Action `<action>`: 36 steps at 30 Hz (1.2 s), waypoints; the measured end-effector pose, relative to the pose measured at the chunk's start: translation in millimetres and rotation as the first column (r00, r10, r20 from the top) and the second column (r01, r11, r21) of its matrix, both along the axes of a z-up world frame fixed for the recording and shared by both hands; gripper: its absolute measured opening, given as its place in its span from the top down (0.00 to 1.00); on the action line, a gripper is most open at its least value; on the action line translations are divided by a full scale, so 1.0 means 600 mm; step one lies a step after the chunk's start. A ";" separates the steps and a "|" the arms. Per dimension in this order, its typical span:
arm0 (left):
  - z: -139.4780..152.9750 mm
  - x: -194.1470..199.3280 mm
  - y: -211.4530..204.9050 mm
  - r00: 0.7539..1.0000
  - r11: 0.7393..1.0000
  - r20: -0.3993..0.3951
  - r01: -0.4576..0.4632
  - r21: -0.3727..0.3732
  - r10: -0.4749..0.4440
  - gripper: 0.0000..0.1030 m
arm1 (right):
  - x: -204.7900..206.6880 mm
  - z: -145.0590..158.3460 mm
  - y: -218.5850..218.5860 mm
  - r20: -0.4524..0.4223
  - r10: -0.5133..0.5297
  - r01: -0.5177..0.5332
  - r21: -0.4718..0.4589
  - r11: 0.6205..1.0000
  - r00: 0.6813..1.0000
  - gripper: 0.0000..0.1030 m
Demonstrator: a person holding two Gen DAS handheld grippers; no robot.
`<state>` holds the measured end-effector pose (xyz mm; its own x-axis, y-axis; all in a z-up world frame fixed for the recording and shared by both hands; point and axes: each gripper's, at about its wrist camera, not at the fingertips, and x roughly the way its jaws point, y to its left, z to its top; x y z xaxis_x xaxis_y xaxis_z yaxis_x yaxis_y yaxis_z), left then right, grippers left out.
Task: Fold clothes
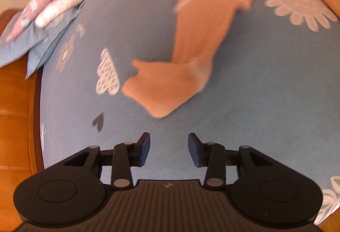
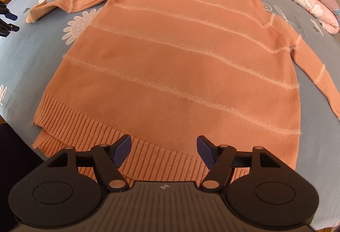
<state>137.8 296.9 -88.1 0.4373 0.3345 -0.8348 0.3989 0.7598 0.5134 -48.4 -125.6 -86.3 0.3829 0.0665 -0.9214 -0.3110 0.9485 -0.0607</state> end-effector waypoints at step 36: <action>0.050 -0.024 0.177 0.814 0.689 -0.031 -0.511 -0.515 0.581 0.31 | -0.012 0.011 0.030 0.020 0.065 -0.066 0.013 0.998 0.998 0.27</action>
<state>123.5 403.2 -58.1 0.4169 0.1215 -0.9008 -0.2061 0.9779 0.0365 -55.3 -107.8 -79.9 0.3949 0.1048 -0.9127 -0.3713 0.9269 -0.0542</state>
